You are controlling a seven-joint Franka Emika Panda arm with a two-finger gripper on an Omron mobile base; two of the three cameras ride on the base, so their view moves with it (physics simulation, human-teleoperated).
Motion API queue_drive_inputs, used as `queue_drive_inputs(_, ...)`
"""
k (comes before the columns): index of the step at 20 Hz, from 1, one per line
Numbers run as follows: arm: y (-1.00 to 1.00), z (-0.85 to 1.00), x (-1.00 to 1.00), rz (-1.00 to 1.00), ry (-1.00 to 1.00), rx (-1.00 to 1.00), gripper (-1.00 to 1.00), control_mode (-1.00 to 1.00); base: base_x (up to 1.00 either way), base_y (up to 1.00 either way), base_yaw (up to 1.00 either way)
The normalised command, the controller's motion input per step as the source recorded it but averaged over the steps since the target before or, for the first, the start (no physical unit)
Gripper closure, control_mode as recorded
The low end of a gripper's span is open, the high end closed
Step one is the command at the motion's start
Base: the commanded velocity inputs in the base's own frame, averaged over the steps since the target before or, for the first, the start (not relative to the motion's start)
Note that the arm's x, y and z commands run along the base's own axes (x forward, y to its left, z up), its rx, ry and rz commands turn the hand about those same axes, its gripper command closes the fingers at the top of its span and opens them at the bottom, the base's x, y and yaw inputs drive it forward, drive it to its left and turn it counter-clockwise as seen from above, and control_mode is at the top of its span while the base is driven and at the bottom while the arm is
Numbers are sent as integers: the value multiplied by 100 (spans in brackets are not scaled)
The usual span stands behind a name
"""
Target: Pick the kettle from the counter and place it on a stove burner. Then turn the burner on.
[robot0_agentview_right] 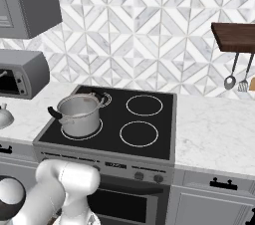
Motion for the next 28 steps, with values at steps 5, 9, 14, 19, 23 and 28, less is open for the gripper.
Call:
queue_drive_inputs(5, 63, -53, 18, -2, 2, 0, -100, -100, 0, 0, 0)
queue_drive_inputs(9, 99, -49, 32, -2, 2, 0, -100, -100, 0, 0, 0)
queue_drive_inputs(14, 67, -13, 43, -3, 0, -12, -100, -100, 0, 0, 0)
queue_drive_inputs(19, 21, -8, 41, -8, 0, -9, -100, -100, 0, 0, 0)
queue_drive_inputs(23, 0, -28, 50, -6, 0, -11, -100, -100, 0, 0, 0)
queue_drive_inputs(28, 0, -52, 55, -1, 0, -14, -100, -100, 0, 0, 0)
